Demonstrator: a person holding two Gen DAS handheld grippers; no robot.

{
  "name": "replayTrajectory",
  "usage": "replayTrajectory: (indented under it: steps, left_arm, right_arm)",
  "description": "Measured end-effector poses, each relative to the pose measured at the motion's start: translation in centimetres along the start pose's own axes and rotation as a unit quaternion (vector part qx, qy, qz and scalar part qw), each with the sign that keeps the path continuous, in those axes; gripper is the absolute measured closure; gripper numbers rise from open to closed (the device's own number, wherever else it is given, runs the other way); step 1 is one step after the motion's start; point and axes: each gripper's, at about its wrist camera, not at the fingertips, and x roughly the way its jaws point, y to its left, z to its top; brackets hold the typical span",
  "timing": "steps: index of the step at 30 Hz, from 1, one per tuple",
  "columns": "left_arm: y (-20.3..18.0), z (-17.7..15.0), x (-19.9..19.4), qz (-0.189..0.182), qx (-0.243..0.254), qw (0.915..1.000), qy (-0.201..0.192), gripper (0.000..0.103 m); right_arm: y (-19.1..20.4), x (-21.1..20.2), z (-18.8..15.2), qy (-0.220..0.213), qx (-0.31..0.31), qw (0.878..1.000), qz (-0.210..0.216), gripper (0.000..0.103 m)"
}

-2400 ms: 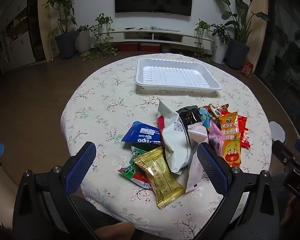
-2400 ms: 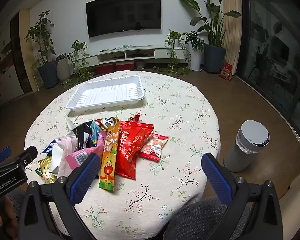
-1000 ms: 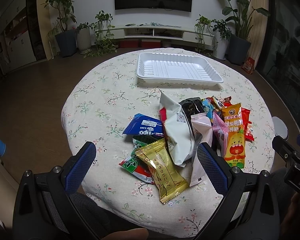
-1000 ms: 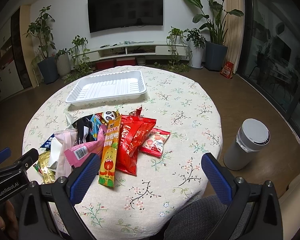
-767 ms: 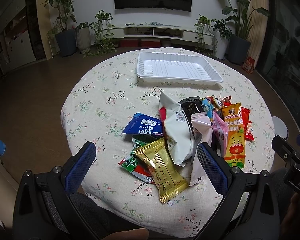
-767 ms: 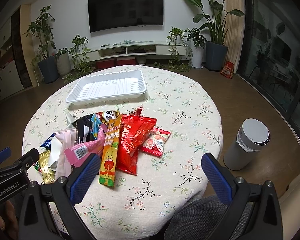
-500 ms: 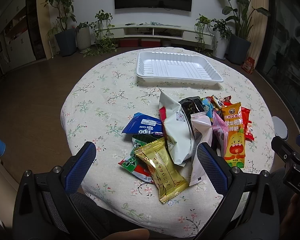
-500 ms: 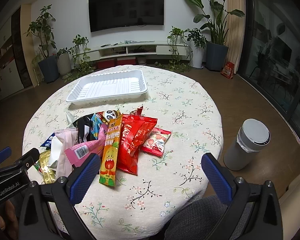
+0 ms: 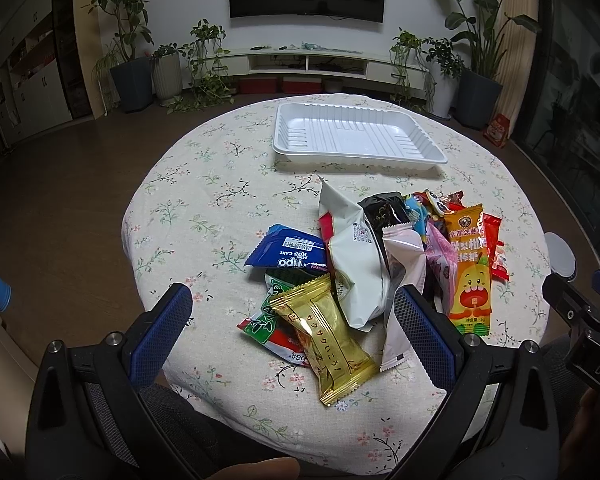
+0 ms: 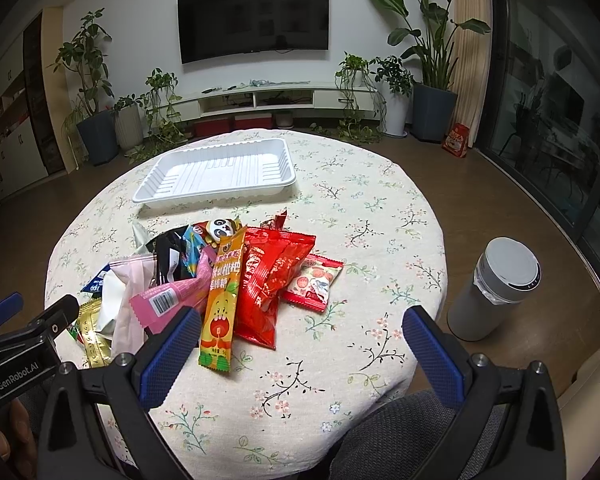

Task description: Organize snacks

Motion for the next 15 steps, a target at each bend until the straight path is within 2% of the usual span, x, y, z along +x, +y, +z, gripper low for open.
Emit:
replayTrajectory:
  steps: [15]
  left_arm:
    - [-0.01, -0.20, 0.13, 0.001, 0.000, 1.0000, 0.001, 0.001]
  right_arm:
    - [0.12, 0.18, -0.28, 0.002, -0.001, 1.000, 0.000, 0.000]
